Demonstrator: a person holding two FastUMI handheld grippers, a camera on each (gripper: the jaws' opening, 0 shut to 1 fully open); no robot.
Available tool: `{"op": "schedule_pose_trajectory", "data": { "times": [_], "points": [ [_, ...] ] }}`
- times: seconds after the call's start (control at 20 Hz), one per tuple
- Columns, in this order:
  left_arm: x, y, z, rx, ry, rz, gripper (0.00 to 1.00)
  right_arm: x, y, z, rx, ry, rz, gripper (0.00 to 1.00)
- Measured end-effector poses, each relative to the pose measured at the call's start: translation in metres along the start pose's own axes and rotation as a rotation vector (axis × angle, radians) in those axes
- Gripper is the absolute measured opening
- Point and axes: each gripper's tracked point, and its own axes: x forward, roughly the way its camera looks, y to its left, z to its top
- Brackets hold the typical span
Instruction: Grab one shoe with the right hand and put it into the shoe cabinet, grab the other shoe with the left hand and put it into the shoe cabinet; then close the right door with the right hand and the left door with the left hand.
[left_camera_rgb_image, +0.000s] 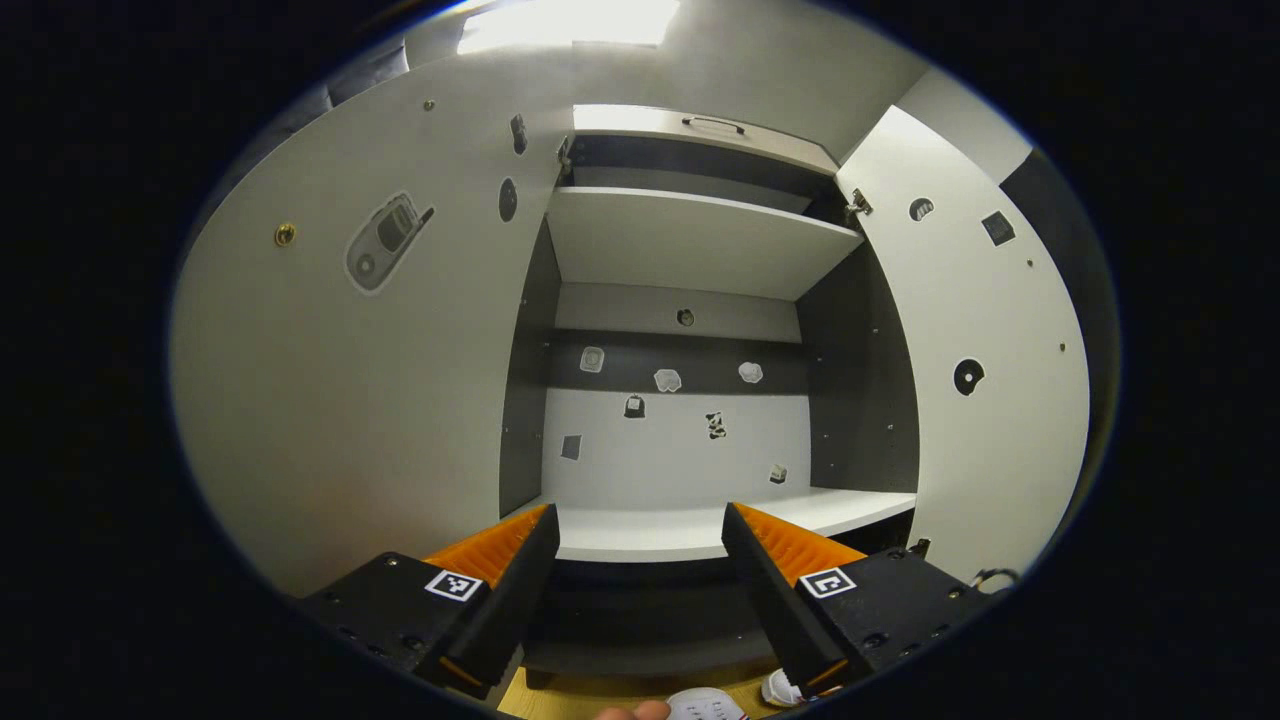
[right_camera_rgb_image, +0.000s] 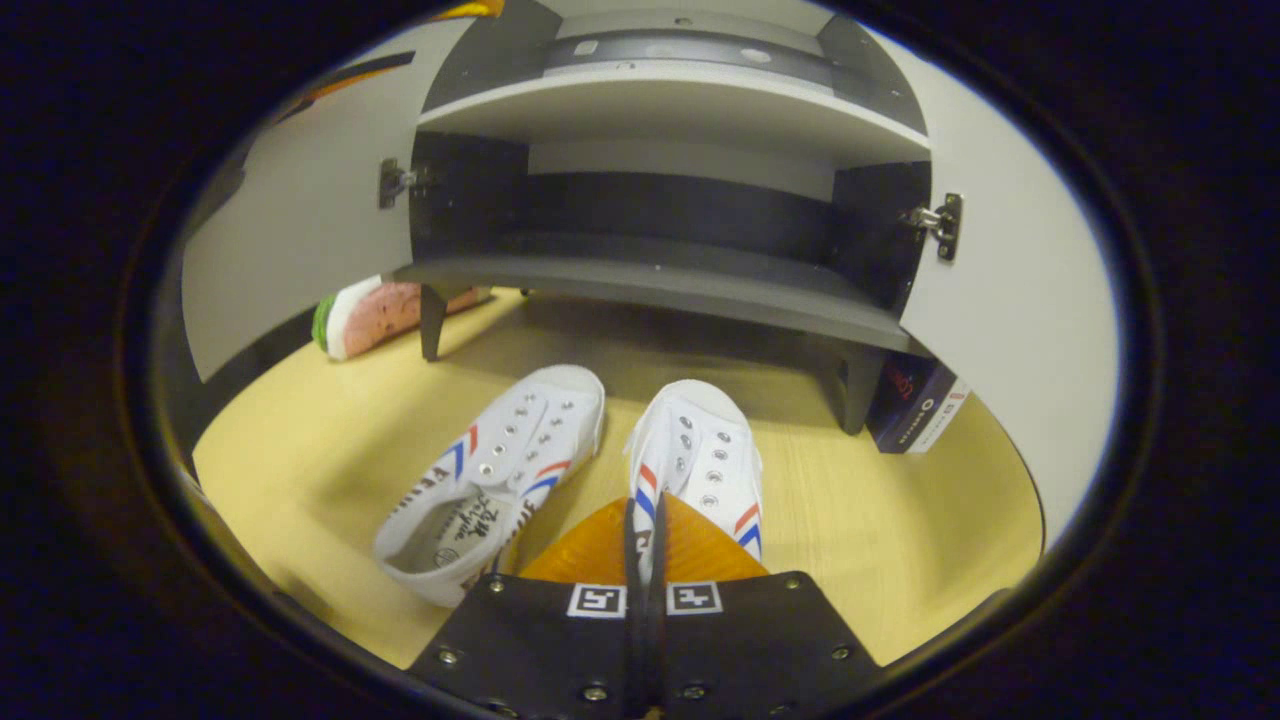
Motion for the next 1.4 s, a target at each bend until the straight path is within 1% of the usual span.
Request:
{"op": "schedule_pose_trajectory", "data": {
  "times": [0.2,0.5,0.7,0.8,0.9,1.05,1.15,1.3,1.4],
  "points": [
    [0.004,0.003,-0.007,-0.011,0.022,0.005,0.99,-0.037,-0.011,0.073,0.026,-0.181,-0.023,0.0],
    [0.004,0.016,-0.009,-0.018,0.029,0.035,0.99,-0.088,-0.023,0.174,0.027,-0.409,-0.037,0.0],
    [0.006,0.02,-0.012,-0.026,0.036,0.045,0.99,-0.102,-0.034,0.251,0.009,-0.533,-0.066,0.0],
    [0.006,0.021,-0.014,-0.023,0.041,0.048,0.99,-0.099,-0.041,0.293,-0.002,-0.598,-0.092,0.0],
    [0.007,0.02,-0.015,-0.026,0.044,0.044,0.99,-0.088,-0.046,0.33,-0.014,-0.639,-0.108,0.0],
    [0.01,0.016,-0.019,-0.03,0.056,0.03,0.99,-0.055,-0.048,0.363,-0.003,-0.636,-0.089,0.0],
    [0.011,0.016,-0.021,-0.032,0.061,0.027,0.99,-0.028,-0.05,0.373,-0.01,-0.603,-0.077,0.0],
    [0.014,0.016,-0.023,-0.029,0.064,0.041,0.99,0.013,-0.049,0.381,-0.037,-0.554,-0.078,0.0],
    [0.016,0.009,-0.026,-0.041,0.071,0.018,1.0,0.028,-0.049,0.384,-0.033,-0.509,-0.069,0.0]
  ]
}}
